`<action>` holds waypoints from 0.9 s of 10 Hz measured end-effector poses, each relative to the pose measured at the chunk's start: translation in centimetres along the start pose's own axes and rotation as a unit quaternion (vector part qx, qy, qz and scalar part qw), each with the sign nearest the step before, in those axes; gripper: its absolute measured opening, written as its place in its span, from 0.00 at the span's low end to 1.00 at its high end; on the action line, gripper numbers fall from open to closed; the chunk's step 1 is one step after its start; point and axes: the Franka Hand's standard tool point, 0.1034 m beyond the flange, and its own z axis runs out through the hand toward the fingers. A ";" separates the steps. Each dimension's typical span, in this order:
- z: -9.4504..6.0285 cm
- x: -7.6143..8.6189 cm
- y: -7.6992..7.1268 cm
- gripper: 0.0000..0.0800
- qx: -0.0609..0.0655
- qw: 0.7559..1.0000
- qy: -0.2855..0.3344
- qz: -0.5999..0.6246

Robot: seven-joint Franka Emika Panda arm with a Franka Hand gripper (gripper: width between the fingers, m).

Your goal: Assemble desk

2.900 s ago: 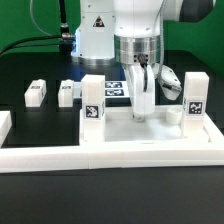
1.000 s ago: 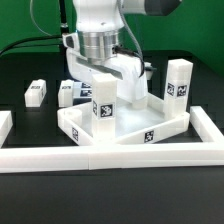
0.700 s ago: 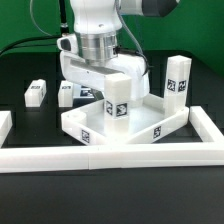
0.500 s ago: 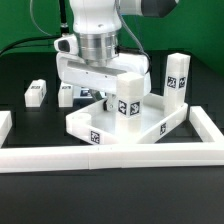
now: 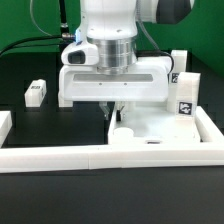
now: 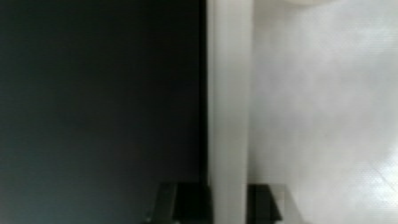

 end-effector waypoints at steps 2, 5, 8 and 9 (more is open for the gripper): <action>0.0 0.1 0.4 0.08 -0.006 0.998 -0.001 -0.057; 0.0 0.1 0.9 0.08 -0.015 0.990 -0.005 -0.138; -0.3 1.6 1.3 0.08 -0.032 0.969 -0.006 -0.245; -0.5 3.1 1.8 0.08 -0.037 0.955 -0.010 -0.294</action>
Offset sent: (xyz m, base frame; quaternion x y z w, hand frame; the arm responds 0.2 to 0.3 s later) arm 0.0000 0.0000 0.0000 0.0000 0.0000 -0.1296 0.9916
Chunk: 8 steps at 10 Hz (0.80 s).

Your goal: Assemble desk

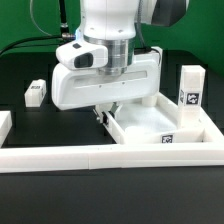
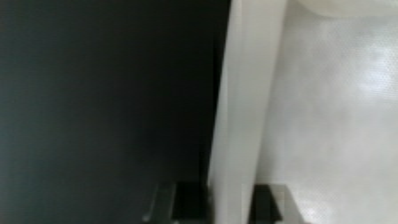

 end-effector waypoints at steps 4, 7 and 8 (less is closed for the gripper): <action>0.2 2.5 1.6 0.08 -0.028 0.991 -0.029 -0.128; 0.0 2.8 2.0 0.08 -0.056 0.969 -0.036 -0.237; 0.0 2.7 2.1 0.08 -0.056 0.967 -0.039 -0.246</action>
Offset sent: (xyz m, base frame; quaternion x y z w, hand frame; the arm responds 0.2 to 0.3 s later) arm 0.0432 0.0443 -0.0117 -0.0038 0.0232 -0.2004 0.9794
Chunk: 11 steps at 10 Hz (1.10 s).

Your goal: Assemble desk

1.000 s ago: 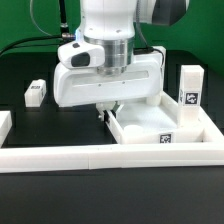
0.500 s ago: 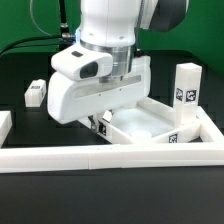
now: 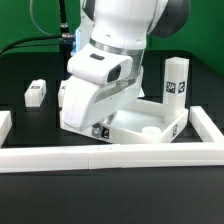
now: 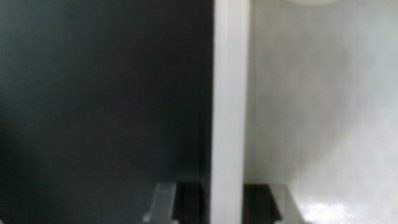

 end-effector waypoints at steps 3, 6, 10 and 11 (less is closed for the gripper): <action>-0.2 1.0 0.2 0.08 -0.009 0.992 -0.007 -0.130; -1.1 6.2 -1.0 0.08 -0.022 0.975 0.016 -0.221; -1.1 6.5 -1.0 0.08 -0.026 0.963 0.013 -0.267; -1.1 6.5 -1.0 0.08 -0.026 0.963 0.013 -0.266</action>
Offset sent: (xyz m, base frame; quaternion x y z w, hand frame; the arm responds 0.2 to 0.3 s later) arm 0.0424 0.0754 -0.0294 -0.0036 0.0802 -0.2680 0.9601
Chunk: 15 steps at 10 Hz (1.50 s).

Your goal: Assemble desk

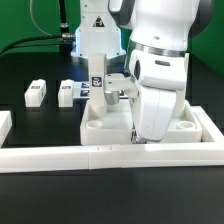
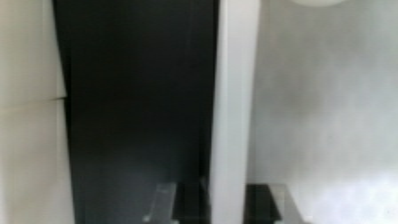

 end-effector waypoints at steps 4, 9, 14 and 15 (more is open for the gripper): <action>-1.2 1.3 1.2 0.07 -0.006 1.000 0.005 -0.004; -1.3 1.5 2.0 0.07 0.003 0.999 -0.013 0.032; -3.2 1.2 4.2 0.07 -0.008 0.999 -0.030 0.040; -3.0 1.3 4.2 0.07 -0.007 0.999 -0.030 0.040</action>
Offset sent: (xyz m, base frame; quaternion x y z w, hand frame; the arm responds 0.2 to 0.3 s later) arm 0.0305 0.0418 0.0170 0.0004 0.0460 -0.0123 0.9989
